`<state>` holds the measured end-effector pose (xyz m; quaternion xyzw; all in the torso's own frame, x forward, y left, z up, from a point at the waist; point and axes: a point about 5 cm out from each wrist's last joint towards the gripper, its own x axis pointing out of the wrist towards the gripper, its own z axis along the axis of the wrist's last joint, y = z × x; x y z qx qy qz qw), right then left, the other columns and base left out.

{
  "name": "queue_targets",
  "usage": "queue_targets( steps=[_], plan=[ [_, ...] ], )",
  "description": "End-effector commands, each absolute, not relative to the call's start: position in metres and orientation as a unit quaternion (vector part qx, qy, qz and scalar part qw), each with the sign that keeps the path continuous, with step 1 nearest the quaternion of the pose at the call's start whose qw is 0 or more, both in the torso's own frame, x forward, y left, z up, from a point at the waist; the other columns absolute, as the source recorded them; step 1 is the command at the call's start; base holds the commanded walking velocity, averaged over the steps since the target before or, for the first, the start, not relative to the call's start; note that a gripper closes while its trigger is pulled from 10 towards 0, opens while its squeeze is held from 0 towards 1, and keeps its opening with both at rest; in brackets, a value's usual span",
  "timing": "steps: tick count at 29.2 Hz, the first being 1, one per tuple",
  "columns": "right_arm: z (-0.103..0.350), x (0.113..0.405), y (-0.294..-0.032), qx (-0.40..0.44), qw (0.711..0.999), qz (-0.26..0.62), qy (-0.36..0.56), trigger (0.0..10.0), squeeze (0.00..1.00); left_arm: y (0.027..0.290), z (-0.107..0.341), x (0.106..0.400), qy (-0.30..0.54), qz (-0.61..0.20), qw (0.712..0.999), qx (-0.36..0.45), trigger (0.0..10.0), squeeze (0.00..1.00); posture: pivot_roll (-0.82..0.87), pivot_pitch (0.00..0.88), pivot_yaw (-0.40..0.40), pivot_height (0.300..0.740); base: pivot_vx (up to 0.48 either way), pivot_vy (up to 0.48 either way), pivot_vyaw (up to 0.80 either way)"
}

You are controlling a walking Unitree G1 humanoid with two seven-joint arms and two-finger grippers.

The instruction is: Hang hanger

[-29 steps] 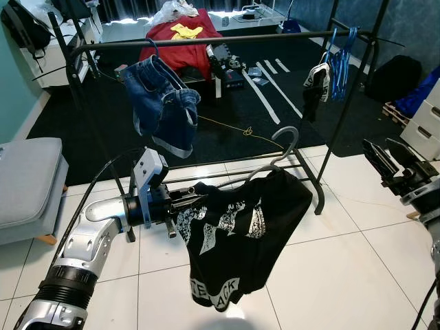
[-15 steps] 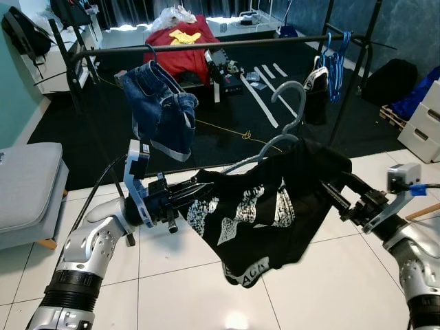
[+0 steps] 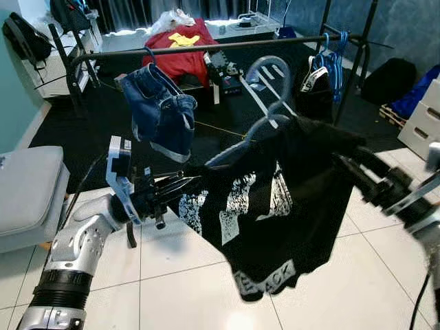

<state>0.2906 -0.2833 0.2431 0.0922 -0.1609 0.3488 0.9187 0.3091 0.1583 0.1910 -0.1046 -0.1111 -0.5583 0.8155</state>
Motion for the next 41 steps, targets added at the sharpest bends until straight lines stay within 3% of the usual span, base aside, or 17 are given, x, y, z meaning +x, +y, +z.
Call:
queue_targets(
  steps=[1, 2, 3, 6, 7, 9, 10, 11, 12, 21, 24, 31, 32, 34, 36, 38, 41],
  plan=[
    [0.241, 0.291, -0.257, 0.049, 0.893, 0.43, -0.12, 10.0, 0.0, 0.145, 0.194, 0.313, -0.109, -0.571, 0.81, -0.077, 0.0, 0.0, 0.0, 0.073, 0.065, 0.74, 0.0, 0.0, 0.0],
    [0.241, 0.291, -0.257, 0.049, 0.893, 0.43, -0.12, 10.0, 0.0, 0.145, 0.194, 0.313, -0.109, -0.571, 0.81, -0.077, 0.0, 0.0, 0.0, 0.073, 0.065, 0.74, 0.0, 0.0, 0.0],
    [0.223, 0.301, -0.261, -0.006, 0.921, 0.383, -0.074, 10.0, 0.0, 0.146, 0.192, 0.319, -0.104, -0.544, 0.83, -0.07, 0.0, 0.0, 0.01, 0.076, 0.057, 0.74, 0.0, 0.0, 0.0],
    [0.223, 0.301, -0.261, -0.006, 0.921, 0.383, -0.074, 10.0, 0.0, 0.146, 0.192, 0.319, -0.104, -0.544, 0.83, -0.07, 0.0, 0.0, 0.01, 0.076, 0.057, 0.74, 0.0, 0.0, 0.0],
    [0.204, 0.309, -0.265, -0.041, 0.943, 0.326, -0.045, 10.0, 0.0, 0.148, 0.186, 0.325, -0.089, -0.509, 0.854, -0.061, 0.0, 0.0, 0.01, 0.076, 0.055, 0.74, 0.0, 0.0, 0.0],
    [0.204, 0.309, -0.265, -0.041, 0.943, 0.326, -0.045, 10.0, 0.0, 0.148, 0.186, 0.325, -0.089, -0.509, 0.854, -0.061, 0.0, 0.0, 0.01, 0.076, 0.055, 0.74, 0.0, 0.0, 0.0],
    [0.177, 0.315, -0.267, -0.052, 0.964, 0.262, -0.023, 10.0, 0.0, 0.152, 0.175, 0.331, -0.065, -0.449, 0.888, -0.076, 0.0, 0.0, 0.01, 0.08, 0.051, 0.74, 0.0, 0.0, 0.0],
    [0.177, 0.315, -0.267, -0.052, 0.964, 0.262, -0.023, 10.0, 0.0, 0.152, 0.175, 0.331, -0.065, -0.449, 0.888, -0.076, 0.0, 0.0, 0.01, 0.08, 0.051, 0.74, 0.0, 0.0, 0.0],
    [0.156, 0.317, -0.267, -0.044, 0.976, 0.214, -0.012, 10.0, 0.0, 0.157, 0.166, 0.334, -0.044, -0.406, 0.908, -0.091, 0.0, 0.0, 0.01, 0.082, 0.051, 0.74, 0.0, 0.0, 0.0],
    [0.132, 0.312, -0.269, -0.021, 0.985, 0.171, 0.006, 10.0, 0.0, 0.17, 0.151, 0.338, -0.013, -0.338, 0.937, -0.089, 0.0, 0.0, 0.01, 0.084, 0.049, 0.74, 0.0, 0.0, 0.0],
    [0.118, 0.296, -0.281, 0.01, 0.988, 0.15, 0.015, 10.0, 0.0, 0.194, 0.134, 0.338, 0.015, -0.266, 0.963, -0.043, 0.0, 0.0, 0.01, 0.089, 0.051, 0.74, 0.0, 0.0, 0.0],
    [0.132, 0.298, -0.279, 0.03, 0.983, 0.179, -0.028, 10.0, 0.0, 0.188, 0.13, 0.333, 0.009, -0.307, 0.951, -0.045, 0.0, 0.0, 0.01, 0.09, 0.054, 0.74, 0.0, 0.0, 0.0],
    [0.142, 0.3, -0.268, 0.028, 0.97, 0.239, -0.044, 10.0, 0.13, 0.176, 0.129, 0.326, 0.005, -0.367, 0.929, -0.046, 0.0, 0.0, 0.01, 0.09, 0.054, 0.74, 0.0, 0.0, 0.0],
    [0.142, 0.3, -0.268, 0.028, 0.97, 0.239, -0.044, 10.0, 0.13, 0.176, 0.129, 0.326, 0.005, -0.367, 0.929, -0.046, 0.0, 0.0, 0.01, 0.09, 0.054, 0.74, 0.0, 0.0, 0.0],
    [0.155, 0.302, -0.248, 0.002, 0.932, 0.359, -0.046, 10.0, 0.33, 0.155, 0.127, 0.315, 0.007, -0.468, 0.883, -0.038, 0.0, 0.0, 0.01, 0.088, 0.052, 0.74, 0.0, 0.0, 0.0],
    [0.162, 0.304, -0.242, -0.029, 0.913, 0.405, -0.042, 10.0, 0.33, 0.146, 0.127, 0.31, 0.009, -0.51, 0.859, -0.031, 0.0, 0.0, 0.01, 0.088, 0.053, 0.74, 0.0, 0.0, 0.0],
    [0.164, 0.305, -0.242, -0.038, 0.91, 0.41, -0.043, 10.0, 0.33, 0.145, 0.128, 0.309, 0.008, -0.518, 0.855, -0.03, 0.0, 0.0, 0.01, 0.088, 0.053, 0.74, 0.0, 0.0, 0.0]
  ],
)
